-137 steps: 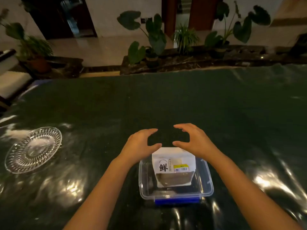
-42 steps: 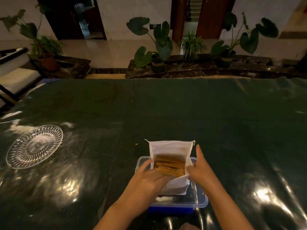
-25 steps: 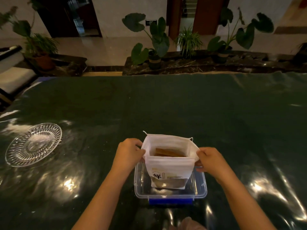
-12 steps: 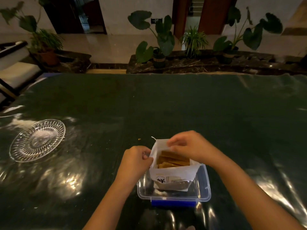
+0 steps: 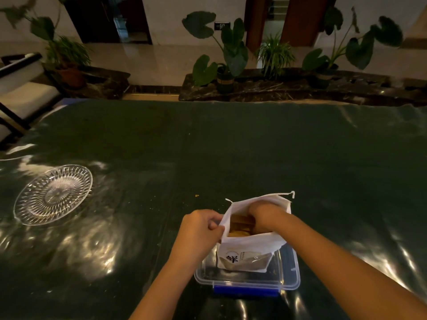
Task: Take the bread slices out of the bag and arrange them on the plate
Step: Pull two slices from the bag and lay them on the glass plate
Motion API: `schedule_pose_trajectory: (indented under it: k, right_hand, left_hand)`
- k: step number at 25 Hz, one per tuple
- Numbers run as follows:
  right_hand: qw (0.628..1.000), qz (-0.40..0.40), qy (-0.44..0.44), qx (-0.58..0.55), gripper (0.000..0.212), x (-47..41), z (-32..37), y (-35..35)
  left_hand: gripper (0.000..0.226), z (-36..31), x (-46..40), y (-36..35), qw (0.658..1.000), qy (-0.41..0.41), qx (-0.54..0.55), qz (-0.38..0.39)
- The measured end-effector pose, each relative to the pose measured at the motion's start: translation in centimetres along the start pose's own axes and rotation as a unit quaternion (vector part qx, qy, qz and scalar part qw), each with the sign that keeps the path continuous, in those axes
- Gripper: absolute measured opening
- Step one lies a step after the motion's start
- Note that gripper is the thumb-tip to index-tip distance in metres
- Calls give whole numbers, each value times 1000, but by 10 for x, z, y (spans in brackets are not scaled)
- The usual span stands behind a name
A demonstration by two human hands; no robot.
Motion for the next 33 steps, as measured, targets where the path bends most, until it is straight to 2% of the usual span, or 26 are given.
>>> schedule_pose_trajectory:
  k: [4, 9, 14, 18, 22, 24, 27, 30, 32, 33]
  right_hand:
    - [996, -76, 34, 35, 33, 3, 0, 2]
    - [990, -126, 69, 6, 21, 3, 2, 2]
    - [971, -192, 143, 14, 21, 26, 5, 22]
    - [961, -193, 196, 3, 9, 45, -4, 42]
    - [953, -204, 222, -12, 12, 64, -11, 58]
    - [950, -210, 232, -15, 16, 74, -13, 65]
    - [942, -221, 252, -19, 17, 95, -20, 83]
    - [924, -253, 285, -14, 14, 123, -25, 112]
    - [913, -263, 312, -15, 14, 139, -27, 130]
    - [908, -267, 323, -17, 15, 145, -30, 139]
  left_hand:
    - [21, -2, 0, -4, 1000, -8, 15, 12]
    - [16, -1, -1, -6, 1000, -4, 29, 12]
    - [14, 2, -8, 2, 1000, -5, 26, 1]
    - [16, 4, -12, 7, 1000, -7, 27, -7]
    - [19, 2, -18, 10, 1000, -16, 3, -6]
    - [29, -3, -19, 15, 999, -24, -3, -20]
    - [67, -26, -19, 24, 992, -110, 45, -50]
    - [96, -63, -20, 5, 980, -197, 9, 33]
    - [95, -80, -24, -8, 972, -217, 11, 90]
    - [86, -86, -27, -11, 970, -217, 36, 107]
Point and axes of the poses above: each hand's wrist, its own x-axis away from the middle knuckle, its own y-axis out of the back of the hand, z = x × y, the point moved 7 cm from there along -x, towards the middle knuckle, and after that the axes turned 12 degrees about x, right-handed, at the moved point
